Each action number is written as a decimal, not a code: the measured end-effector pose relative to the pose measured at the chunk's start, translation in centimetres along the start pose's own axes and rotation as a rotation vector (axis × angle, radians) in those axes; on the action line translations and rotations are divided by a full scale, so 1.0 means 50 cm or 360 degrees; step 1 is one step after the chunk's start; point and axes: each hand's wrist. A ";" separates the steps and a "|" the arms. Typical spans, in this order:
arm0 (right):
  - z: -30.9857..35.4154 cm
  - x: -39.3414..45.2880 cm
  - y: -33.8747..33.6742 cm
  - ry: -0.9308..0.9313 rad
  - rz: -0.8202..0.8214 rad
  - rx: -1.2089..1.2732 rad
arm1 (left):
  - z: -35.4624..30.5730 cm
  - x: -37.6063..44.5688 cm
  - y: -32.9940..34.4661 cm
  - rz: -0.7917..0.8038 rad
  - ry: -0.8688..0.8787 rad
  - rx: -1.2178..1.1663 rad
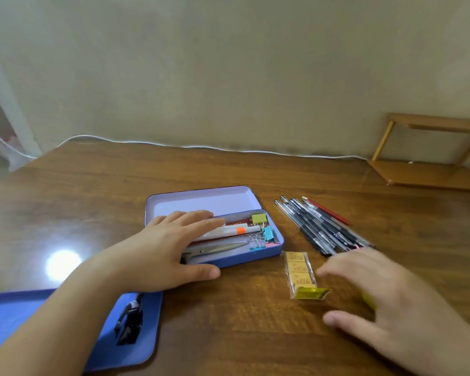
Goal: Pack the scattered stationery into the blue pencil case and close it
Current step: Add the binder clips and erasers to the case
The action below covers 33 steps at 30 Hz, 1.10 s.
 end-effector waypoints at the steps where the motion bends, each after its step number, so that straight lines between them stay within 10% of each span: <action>1: 0.014 0.009 0.016 -0.0098 -0.0048 0.0009 | 0.004 -0.001 0.000 -0.0002 0.0005 -0.0038; 8: 0.013 0.018 0.050 -0.0121 -0.0307 0.0251 | 0.017 -0.011 -0.011 -0.0156 -0.0038 -0.0344; 33: -0.039 0.084 0.018 -0.0390 0.0430 -0.0027 | 0.051 -0.004 -0.007 -0.0248 0.0011 -0.0359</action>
Point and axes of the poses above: each hand's wrist, its own x-axis towards the middle knuckle, its own y-axis out of the palm, z = x × y, and after that the axes turned 6 degrees about x, right-handed
